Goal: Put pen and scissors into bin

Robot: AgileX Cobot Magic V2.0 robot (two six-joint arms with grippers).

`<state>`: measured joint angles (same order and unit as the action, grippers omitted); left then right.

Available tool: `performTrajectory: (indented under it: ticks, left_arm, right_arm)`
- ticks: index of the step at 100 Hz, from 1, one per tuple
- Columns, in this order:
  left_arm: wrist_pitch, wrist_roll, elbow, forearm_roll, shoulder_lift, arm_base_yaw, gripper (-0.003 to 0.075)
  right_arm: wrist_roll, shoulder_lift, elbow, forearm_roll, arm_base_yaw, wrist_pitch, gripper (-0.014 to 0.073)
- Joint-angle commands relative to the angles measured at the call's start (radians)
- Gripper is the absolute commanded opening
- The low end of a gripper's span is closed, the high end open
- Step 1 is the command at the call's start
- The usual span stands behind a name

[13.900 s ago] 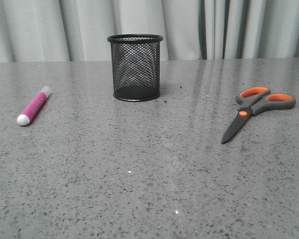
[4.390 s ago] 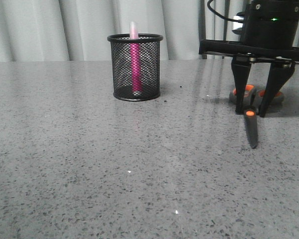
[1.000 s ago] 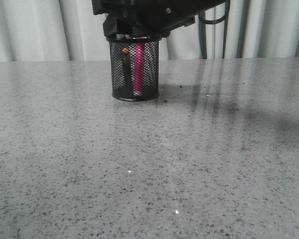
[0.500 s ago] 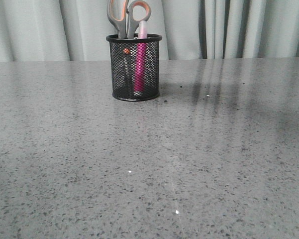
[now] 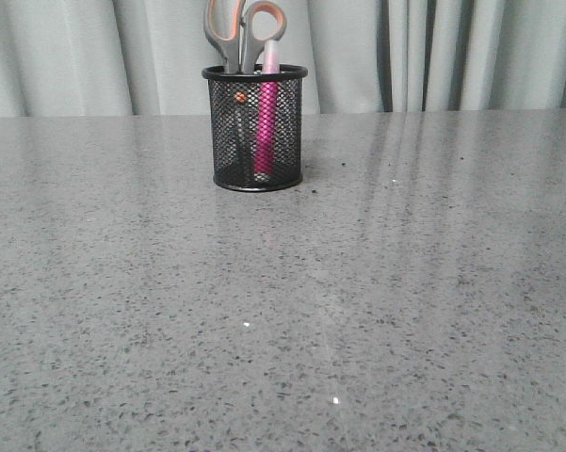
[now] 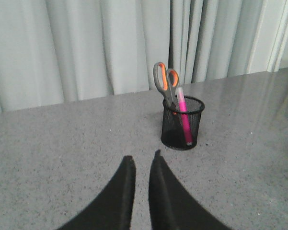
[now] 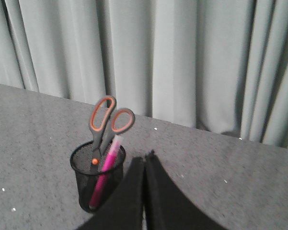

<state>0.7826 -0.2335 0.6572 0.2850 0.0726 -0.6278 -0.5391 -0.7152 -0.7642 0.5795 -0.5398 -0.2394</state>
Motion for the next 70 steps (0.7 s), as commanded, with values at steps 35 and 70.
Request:
performTrajectory:
  ticks: [35, 70]
  left_arm:
    - [0.049, -0.016, -0.004, -0.031, -0.038, -0.006, -0.0019]
    - [0.046, -0.016, -0.004, -0.037, -0.038, -0.006, -0.0019]
  right_arm:
    - [0.005, 0.720, 0.345, 0.007, 0.006, -0.142, -0.0071]
    - [0.005, 0.737, 0.357, -0.006, 0.008, -0.116, -0.0071]
